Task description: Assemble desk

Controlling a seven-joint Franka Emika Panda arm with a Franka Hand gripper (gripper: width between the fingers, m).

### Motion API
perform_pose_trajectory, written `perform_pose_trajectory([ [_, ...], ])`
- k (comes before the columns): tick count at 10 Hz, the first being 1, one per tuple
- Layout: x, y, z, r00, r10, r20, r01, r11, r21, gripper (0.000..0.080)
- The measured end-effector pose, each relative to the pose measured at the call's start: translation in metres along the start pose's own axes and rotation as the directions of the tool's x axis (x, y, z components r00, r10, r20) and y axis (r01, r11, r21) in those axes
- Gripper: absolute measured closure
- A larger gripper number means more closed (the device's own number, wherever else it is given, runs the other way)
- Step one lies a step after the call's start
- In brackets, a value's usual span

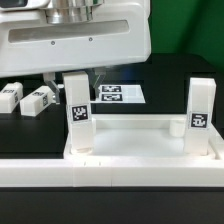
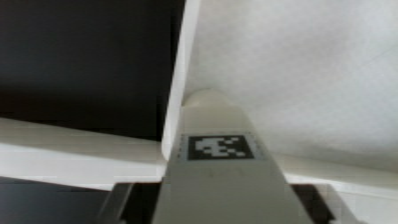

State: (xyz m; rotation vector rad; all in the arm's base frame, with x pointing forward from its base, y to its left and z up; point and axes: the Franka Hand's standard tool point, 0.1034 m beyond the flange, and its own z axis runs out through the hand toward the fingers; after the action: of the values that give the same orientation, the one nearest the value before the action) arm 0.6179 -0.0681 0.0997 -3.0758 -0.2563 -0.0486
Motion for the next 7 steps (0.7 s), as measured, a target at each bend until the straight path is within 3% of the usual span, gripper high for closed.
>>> perform_pose_trajectory([
  [4,0.0024,-0.0009,0.0009,0.905,0.425,0.009,-0.425,0.905,0.008,0.0510],
  [7,0.0037,-0.0020,0.0017,0.725,0.689,0.021,-0.689,0.724,0.018,0.0509],
])
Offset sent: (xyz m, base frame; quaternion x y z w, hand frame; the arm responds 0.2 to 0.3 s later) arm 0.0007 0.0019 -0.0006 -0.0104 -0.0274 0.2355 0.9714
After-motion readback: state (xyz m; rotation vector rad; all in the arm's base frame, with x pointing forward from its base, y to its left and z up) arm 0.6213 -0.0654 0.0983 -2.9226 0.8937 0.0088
